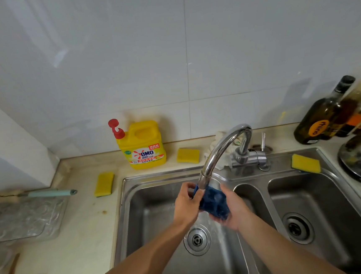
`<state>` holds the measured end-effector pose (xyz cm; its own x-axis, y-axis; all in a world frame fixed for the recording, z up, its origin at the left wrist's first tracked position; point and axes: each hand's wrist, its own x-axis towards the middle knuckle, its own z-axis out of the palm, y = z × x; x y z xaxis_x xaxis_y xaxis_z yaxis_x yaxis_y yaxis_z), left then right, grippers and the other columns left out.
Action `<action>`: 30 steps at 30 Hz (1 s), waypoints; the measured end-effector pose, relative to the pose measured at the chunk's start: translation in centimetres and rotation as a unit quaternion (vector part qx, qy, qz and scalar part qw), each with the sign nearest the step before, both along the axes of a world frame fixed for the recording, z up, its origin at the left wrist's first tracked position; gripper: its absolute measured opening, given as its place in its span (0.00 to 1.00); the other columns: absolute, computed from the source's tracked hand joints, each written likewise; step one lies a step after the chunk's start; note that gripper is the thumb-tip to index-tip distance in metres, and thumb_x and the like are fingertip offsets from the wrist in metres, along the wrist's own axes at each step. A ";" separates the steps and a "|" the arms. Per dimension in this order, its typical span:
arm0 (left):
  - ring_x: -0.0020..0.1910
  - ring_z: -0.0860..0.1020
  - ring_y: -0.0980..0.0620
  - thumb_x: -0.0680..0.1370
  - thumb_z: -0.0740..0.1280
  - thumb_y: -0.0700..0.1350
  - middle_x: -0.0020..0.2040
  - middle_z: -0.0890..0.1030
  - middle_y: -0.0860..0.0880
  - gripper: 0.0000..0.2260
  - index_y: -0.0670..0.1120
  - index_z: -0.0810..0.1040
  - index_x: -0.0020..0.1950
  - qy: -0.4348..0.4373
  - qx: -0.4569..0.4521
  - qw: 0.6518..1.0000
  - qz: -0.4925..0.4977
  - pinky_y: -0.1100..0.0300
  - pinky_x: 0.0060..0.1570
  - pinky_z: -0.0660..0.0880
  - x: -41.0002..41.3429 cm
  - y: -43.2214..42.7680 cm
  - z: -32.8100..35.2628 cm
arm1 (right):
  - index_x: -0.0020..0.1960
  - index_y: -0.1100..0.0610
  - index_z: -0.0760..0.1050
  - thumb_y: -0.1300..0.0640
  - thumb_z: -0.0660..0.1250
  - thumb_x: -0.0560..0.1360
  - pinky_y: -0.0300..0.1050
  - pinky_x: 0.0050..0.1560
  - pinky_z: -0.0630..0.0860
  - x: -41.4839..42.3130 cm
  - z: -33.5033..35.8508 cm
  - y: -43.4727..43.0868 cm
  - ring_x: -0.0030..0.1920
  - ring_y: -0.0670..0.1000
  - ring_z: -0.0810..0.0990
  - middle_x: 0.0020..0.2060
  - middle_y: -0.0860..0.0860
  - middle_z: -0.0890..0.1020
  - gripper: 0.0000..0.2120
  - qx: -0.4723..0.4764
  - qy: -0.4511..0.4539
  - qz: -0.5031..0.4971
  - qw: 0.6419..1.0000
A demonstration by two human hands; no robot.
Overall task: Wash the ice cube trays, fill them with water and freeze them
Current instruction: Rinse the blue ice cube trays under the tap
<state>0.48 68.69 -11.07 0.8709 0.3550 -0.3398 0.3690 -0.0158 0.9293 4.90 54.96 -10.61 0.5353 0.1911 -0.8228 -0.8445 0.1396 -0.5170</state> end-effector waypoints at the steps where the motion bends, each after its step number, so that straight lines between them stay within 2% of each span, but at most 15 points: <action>1: 0.50 0.83 0.50 0.81 0.68 0.46 0.52 0.81 0.46 0.08 0.46 0.75 0.58 -0.001 -0.004 1.000 0.002 0.59 0.41 0.83 0.0 0.3 -0.2 | 0.61 0.58 0.78 0.40 0.64 0.81 0.54 0.44 0.82 0.2 0.2 0.2 0.53 0.63 0.84 0.53 0.62 0.85 0.22 -0.007 -0.005 0.005 1.000; 3: 0.49 0.84 0.51 0.82 0.67 0.45 0.51 0.83 0.46 0.05 0.47 0.77 0.57 0.010 -0.047 0.998 0.026 0.60 0.42 0.82 0.1 0.9 -0.6 | 0.60 0.58 0.79 0.42 0.67 0.80 0.54 0.41 0.84 0.7 0.5 0.6 0.50 0.64 0.86 0.52 0.62 0.85 0.20 -0.027 -0.025 0.025 0.999; 7: 0.51 0.84 0.43 0.84 0.62 0.43 0.50 0.85 0.41 0.07 0.44 0.80 0.54 0.063 -0.144 0.985 0.078 0.49 0.50 0.83 0.8 0.9 -1.7 | 0.58 0.58 0.80 0.43 0.74 0.76 0.58 0.43 0.85 1.0 1.4 1.6 0.51 0.63 0.86 0.54 0.60 0.84 0.20 -0.055 -0.078 0.045 0.994; 12: 0.46 0.83 0.42 0.85 0.59 0.44 0.49 0.84 0.37 0.12 0.39 0.80 0.55 0.086 -0.165 0.980 0.075 0.50 0.44 0.82 1.9 0.1 -2.0 | 0.56 0.57 0.80 0.42 0.71 0.77 0.56 0.43 0.86 0.4 2.5 0.8 0.51 0.61 0.86 0.52 0.60 0.84 0.19 -0.047 -0.104 0.050 0.992; 15: 0.46 0.85 0.41 0.84 0.62 0.45 0.49 0.85 0.37 0.12 0.39 0.81 0.53 0.102 -0.183 0.975 0.074 0.54 0.38 0.82 2.4 -0.3 -1.9 | 0.58 0.57 0.79 0.42 0.68 0.80 0.53 0.42 0.85 0.3 2.9 -0.1 0.50 0.61 0.86 0.53 0.61 0.84 0.19 -0.044 -0.102 0.054 0.992; 17: 0.45 0.85 0.42 0.83 0.64 0.47 0.47 0.85 0.38 0.11 0.41 0.83 0.52 0.103 -0.165 0.978 0.073 0.52 0.40 0.84 2.7 -0.4 -1.8 | 0.58 0.59 0.78 0.42 0.66 0.81 0.53 0.42 0.85 0.4 2.8 -0.7 0.50 0.62 0.86 0.53 0.62 0.84 0.20 -0.034 -0.097 0.056 0.993; 20: 0.44 0.85 0.44 0.83 0.65 0.47 0.44 0.85 0.41 0.11 0.43 0.84 0.50 0.085 -0.133 0.984 0.078 0.55 0.39 0.83 2.8 0.1 -1.3 | 0.61 0.59 0.77 0.41 0.63 0.82 0.56 0.45 0.84 0.4 2.0 -1.3 0.52 0.65 0.85 0.55 0.65 0.82 0.22 0.001 -0.062 0.043 0.997; 25: 0.47 0.85 0.46 0.84 0.62 0.43 0.47 0.85 0.43 0.10 0.45 0.84 0.53 0.034 -0.108 0.992 0.063 0.60 0.40 0.82 2.1 1.5 0.4 | 0.65 0.60 0.75 0.42 0.55 0.85 0.61 0.49 0.84 0.5 0.5 -0.5 0.59 0.66 0.81 0.59 0.65 0.80 0.24 0.080 0.011 -0.007 0.997; 27: 0.47 0.85 0.46 0.83 0.64 0.44 0.46 0.85 0.44 0.09 0.44 0.84 0.53 0.015 -0.114 0.990 0.079 0.60 0.40 0.82 1.6 2.1 0.9 | 0.65 0.61 0.75 0.44 0.55 0.86 0.59 0.48 0.84 0.8 0.2 0.3 0.57 0.65 0.82 0.58 0.65 0.82 0.23 0.092 0.011 -0.007 0.996; 30: 0.48 0.84 0.46 0.83 0.64 0.44 0.47 0.85 0.43 0.08 0.45 0.83 0.51 -0.001 -0.111 0.989 0.099 0.55 0.43 0.83 0.9 3.2 1.3 | 0.66 0.62 0.76 0.47 0.59 0.85 0.59 0.51 0.84 1.4 0.4 1.5 0.55 0.64 0.83 0.58 0.65 0.82 0.21 0.093 -0.002 0.018 0.995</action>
